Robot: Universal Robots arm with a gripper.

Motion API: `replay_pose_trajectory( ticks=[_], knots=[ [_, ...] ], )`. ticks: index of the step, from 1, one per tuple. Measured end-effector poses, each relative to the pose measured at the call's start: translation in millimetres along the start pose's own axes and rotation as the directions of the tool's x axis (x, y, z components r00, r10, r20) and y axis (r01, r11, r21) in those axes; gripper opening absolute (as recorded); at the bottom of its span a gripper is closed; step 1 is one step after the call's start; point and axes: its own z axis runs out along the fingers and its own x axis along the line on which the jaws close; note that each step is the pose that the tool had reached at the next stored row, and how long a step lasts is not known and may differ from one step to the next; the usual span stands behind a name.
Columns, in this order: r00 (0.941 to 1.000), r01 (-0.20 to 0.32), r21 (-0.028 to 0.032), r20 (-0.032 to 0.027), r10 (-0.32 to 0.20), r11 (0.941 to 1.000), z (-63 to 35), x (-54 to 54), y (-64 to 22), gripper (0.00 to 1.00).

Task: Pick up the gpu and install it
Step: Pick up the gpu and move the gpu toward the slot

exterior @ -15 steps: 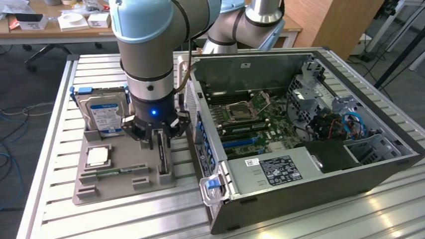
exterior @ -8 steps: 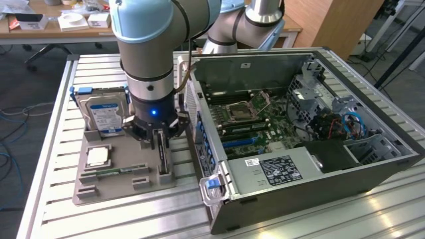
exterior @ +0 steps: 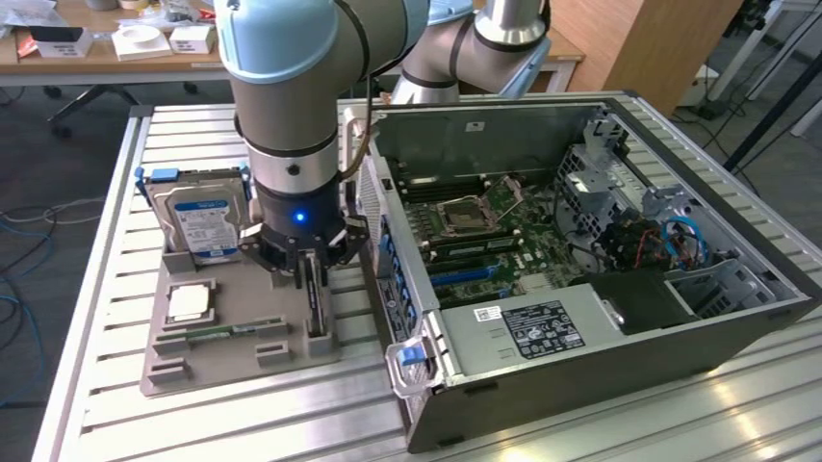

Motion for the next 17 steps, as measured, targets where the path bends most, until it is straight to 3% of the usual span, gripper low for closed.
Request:
replay_pose_trajectory(
  ticks=[17],
  knots=[
    [1.0000,0.000,0.0000,0.0001,0.000,1.0000,-0.1,-0.2,-1.9,0.36]
  ],
)
